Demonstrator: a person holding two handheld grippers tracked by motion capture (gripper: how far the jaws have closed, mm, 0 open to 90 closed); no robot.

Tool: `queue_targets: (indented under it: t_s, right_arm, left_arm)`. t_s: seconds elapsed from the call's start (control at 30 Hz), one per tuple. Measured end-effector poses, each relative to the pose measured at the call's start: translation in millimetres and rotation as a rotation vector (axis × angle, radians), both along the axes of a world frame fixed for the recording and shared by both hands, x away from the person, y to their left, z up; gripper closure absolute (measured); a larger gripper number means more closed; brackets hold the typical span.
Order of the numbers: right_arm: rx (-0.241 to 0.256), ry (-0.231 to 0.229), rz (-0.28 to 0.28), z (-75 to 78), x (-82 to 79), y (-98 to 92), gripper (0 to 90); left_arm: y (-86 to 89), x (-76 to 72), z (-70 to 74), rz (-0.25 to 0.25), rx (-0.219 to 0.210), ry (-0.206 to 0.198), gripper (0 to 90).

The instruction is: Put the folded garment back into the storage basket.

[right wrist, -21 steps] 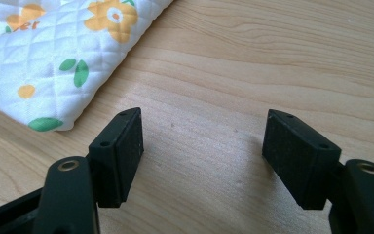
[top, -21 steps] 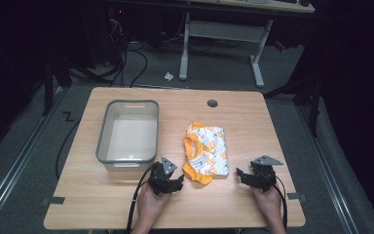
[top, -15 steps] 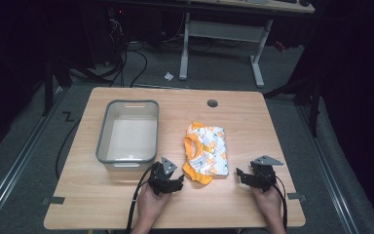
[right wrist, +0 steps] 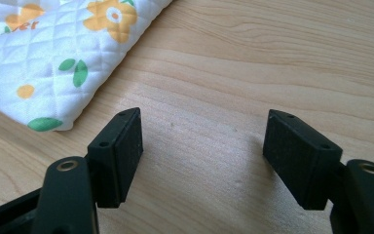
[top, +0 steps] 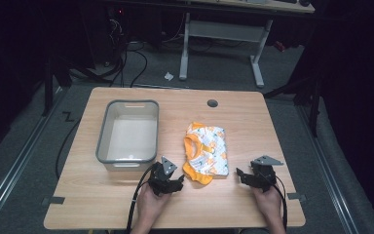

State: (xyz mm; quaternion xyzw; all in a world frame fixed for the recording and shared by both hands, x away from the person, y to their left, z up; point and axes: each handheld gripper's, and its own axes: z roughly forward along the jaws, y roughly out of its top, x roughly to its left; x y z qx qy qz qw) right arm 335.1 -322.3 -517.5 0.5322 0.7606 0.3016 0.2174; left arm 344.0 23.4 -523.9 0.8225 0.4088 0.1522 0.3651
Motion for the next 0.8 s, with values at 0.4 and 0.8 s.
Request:
queue_targets:
  t_s: [0.4, 0.8]
  right_arm:
    - [0.0, 0.0, 0.0, 0.0, 0.0, 0.0, 31.0]
    - [0.0, 0.0, 0.0, 0.0, -0.1, 0.0, 30.9]
  left_arm:
    - [-1.4, -0.1, 0.0, 0.0, 0.003, 0.003, 28.1]
    - [-2.5, 0.2, 0.4, -0.004, -0.007, 0.015, 25.0]
